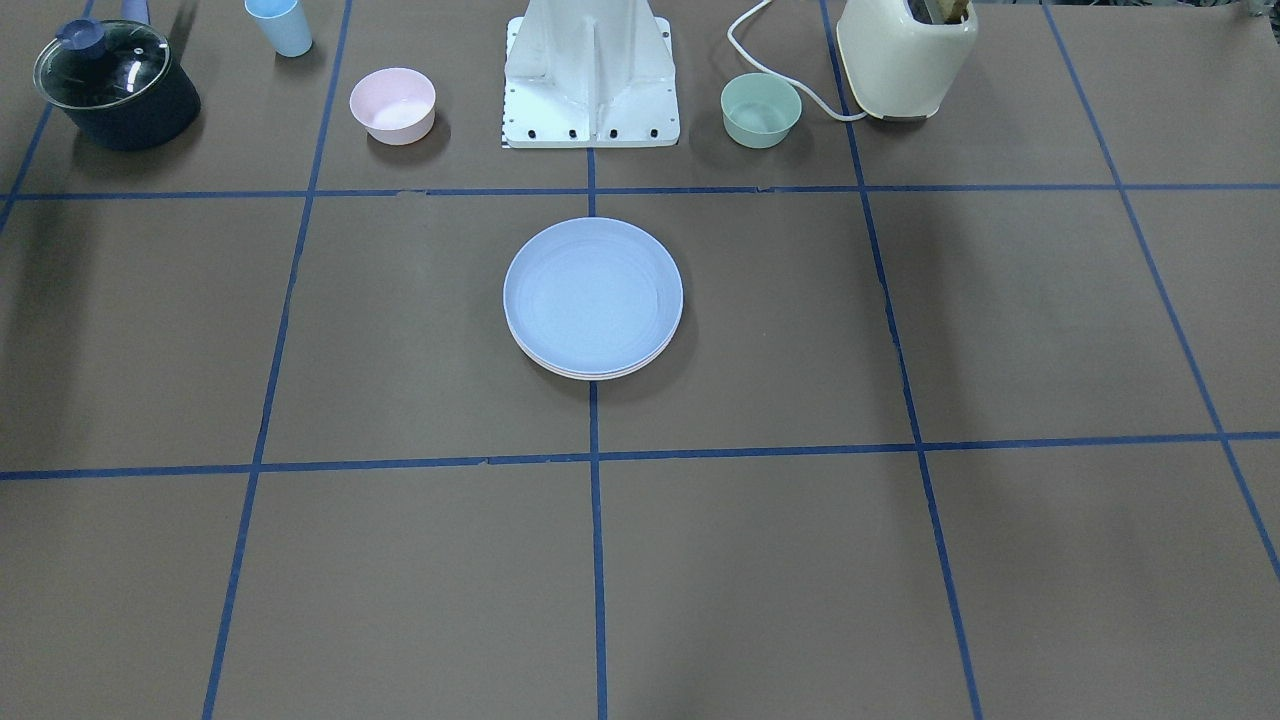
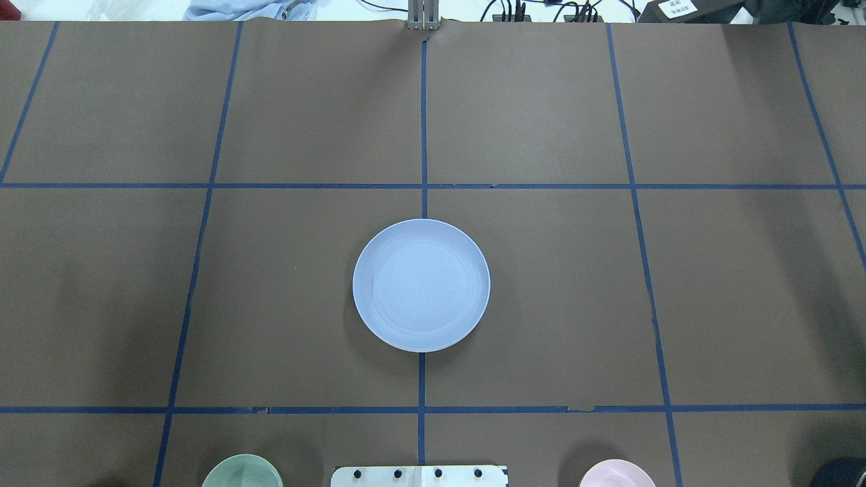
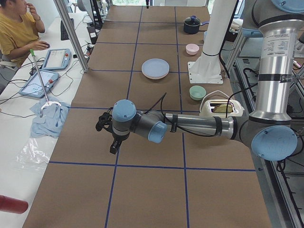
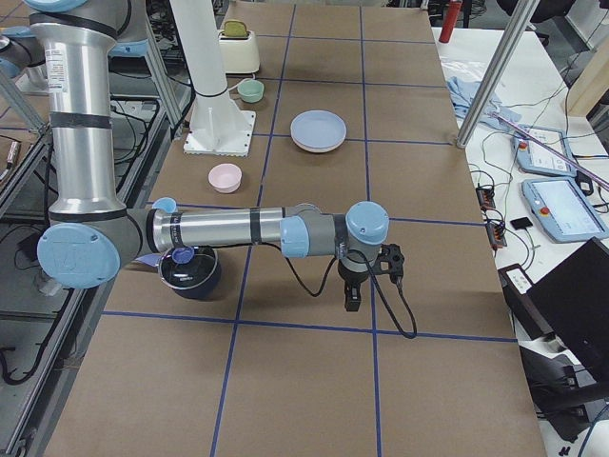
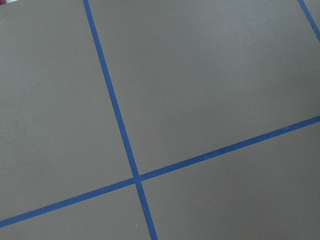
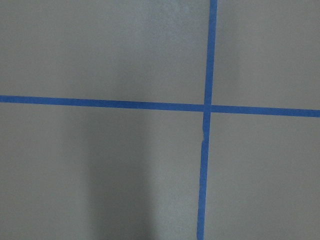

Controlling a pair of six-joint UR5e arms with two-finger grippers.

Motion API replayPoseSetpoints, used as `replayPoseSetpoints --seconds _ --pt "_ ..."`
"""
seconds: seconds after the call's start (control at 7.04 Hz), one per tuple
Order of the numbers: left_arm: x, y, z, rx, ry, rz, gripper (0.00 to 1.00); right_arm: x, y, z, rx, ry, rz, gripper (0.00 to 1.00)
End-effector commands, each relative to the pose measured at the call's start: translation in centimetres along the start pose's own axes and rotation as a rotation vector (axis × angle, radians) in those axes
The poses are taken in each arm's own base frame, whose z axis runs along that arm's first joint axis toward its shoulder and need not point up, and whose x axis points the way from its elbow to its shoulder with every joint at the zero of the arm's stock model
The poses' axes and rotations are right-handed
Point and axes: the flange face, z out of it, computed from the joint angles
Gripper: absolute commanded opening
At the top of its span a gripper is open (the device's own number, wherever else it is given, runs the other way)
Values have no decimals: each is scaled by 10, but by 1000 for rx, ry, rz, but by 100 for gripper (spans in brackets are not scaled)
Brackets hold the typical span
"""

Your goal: Stack three plates with pink and blue

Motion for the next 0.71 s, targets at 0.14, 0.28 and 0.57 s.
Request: replayPoseSetpoints --seconds 0.14,0.28,0.57 --pt "0 6 0 -3 2 -5 100 -1 -1 -1 2 -2 -6 100" --pt "-1 6 0 -3 -4 -3 100 -2 -1 -2 4 -2 -7 100" --pt "0 5 0 -3 -2 -1 100 -2 -3 -3 6 2 -9 100"
